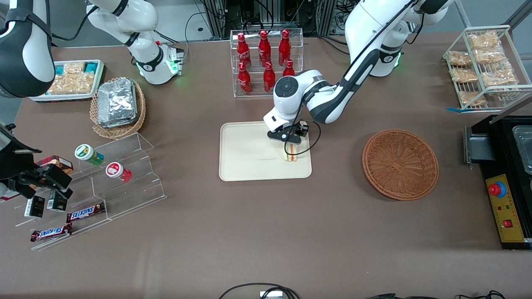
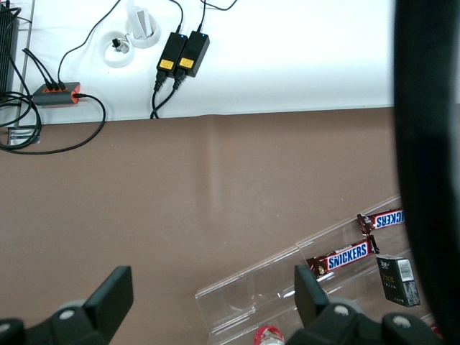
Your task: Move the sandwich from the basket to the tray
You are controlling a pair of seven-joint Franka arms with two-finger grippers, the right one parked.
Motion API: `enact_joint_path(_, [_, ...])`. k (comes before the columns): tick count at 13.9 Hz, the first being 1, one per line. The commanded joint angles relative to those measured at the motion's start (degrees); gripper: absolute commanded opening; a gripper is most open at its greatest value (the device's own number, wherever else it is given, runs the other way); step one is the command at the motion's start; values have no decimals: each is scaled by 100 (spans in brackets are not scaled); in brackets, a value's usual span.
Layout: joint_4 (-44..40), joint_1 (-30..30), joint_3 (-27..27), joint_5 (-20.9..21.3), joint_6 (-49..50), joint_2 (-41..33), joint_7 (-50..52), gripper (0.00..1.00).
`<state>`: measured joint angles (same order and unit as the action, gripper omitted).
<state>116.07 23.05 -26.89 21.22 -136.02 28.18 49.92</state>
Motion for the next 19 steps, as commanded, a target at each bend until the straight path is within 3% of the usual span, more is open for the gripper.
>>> enact_joint_path(1, [-277, 42, 35, 111, 110, -5, 483, 100])
enact_joint_path(4, [-672, -19, 61, 58, 425, -58, 519, 100])
enact_joint_path(10, [-1736, -608, 61, 41, 1963, -198, 563, 100])
enact_joint_path(17, [-1929, -2057, 44, 32, 2491, -919, 422, 100])
enact_joint_path(19, [-2201, -2190, 53, 14, 2842, -945, 39, 100])
